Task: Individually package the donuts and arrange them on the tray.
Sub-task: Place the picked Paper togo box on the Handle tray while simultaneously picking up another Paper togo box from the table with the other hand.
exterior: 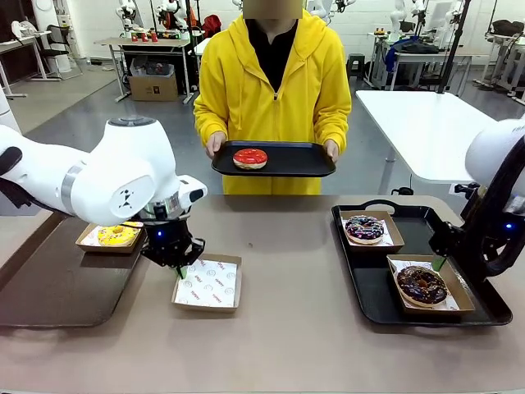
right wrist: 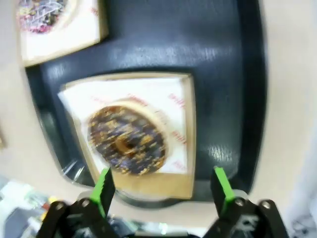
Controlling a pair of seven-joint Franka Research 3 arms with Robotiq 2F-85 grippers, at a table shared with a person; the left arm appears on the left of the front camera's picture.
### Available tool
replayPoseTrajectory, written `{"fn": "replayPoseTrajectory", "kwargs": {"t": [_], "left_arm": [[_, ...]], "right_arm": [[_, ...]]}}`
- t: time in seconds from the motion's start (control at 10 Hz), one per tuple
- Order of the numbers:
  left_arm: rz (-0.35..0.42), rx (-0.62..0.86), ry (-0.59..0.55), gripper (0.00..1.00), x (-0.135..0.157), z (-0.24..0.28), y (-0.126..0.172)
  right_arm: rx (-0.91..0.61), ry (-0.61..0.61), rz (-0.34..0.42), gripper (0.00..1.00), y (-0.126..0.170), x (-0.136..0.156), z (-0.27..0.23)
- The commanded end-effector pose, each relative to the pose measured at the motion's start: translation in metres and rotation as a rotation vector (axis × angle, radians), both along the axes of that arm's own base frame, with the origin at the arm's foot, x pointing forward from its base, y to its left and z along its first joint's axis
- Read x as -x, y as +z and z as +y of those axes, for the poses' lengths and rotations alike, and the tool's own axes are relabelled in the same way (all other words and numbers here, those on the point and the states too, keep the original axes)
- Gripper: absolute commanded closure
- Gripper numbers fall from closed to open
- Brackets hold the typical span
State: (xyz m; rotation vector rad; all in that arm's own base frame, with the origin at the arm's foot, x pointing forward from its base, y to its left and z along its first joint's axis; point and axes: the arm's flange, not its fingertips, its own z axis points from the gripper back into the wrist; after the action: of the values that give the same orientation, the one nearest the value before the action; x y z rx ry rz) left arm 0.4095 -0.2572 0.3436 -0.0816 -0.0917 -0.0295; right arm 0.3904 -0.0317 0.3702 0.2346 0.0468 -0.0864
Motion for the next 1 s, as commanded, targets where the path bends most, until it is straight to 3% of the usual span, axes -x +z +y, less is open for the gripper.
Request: {"fn": "replayPoseTrajectory", "kwargs": {"t": [0.0, 0.2, 0.4, 0.7, 0.9], "left_arm": [[-0.004, 0.039, -0.013, 1.00, -0.017, 0.002, 0.037], [0.013, 0.054, -0.031, 1.00, -0.040, -0.001, 0.063], [0.017, 0.059, -0.038, 1.00, -0.065, -0.007, 0.089], [0.010, 0.050, -0.036, 1.00, -0.091, -0.016, 0.122], [0.020, 0.053, -0.025, 1.00, -0.105, -0.019, 0.133]], "right_arm": [[-0.321, 0.045, -0.027, 0.00, 0.048, 0.024, -0.029], [-0.529, -0.041, -0.115, 0.00, 0.078, 0.034, -0.080], [-0.706, -0.124, -0.206, 0.00, 0.088, 0.035, -0.132], [-0.904, -0.242, -0.283, 0.00, 0.064, 0.049, -0.196], [-0.951, -0.201, -0.340, 0.00, 0.035, 0.062, -0.223]]}}
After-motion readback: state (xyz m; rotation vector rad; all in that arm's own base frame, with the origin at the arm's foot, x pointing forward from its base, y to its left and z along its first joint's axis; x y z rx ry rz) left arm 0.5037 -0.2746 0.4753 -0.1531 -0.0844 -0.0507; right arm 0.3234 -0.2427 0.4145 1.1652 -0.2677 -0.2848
